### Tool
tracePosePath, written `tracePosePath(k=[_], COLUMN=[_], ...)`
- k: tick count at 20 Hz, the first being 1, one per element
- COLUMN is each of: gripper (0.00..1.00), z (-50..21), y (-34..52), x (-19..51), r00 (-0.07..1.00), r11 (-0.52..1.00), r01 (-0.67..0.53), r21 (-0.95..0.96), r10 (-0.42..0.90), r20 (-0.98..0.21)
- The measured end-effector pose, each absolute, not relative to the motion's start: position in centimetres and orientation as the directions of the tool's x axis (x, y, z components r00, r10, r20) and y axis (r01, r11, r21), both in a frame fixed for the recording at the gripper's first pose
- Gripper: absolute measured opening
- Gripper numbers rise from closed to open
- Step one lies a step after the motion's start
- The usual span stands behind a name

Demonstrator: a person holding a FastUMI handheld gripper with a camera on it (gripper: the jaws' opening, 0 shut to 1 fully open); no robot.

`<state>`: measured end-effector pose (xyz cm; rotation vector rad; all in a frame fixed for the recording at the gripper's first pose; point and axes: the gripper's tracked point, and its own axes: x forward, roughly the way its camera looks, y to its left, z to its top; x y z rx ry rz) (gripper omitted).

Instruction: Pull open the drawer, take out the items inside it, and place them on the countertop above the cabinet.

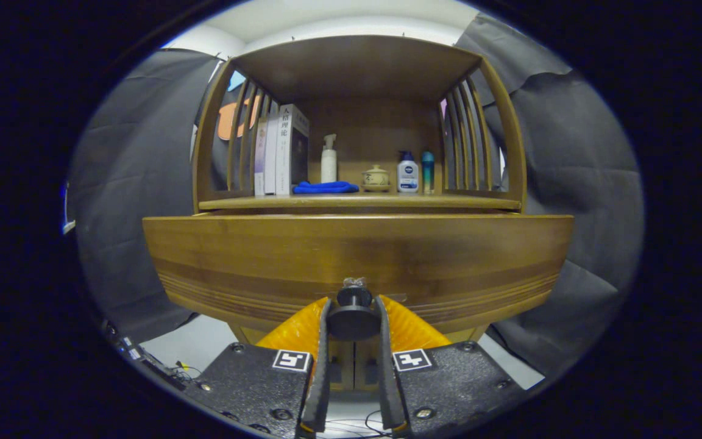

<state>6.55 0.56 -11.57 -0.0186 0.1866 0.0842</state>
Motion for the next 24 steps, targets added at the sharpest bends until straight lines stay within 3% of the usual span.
tracePosePath(k=[24], gripper=[0.36], z=[-12.1], y=[0.4], x=[1.3], r00=[0.970], r11=[0.994], r01=[-0.110], r21=[-0.019], r10=[0.103], r20=[-0.221])
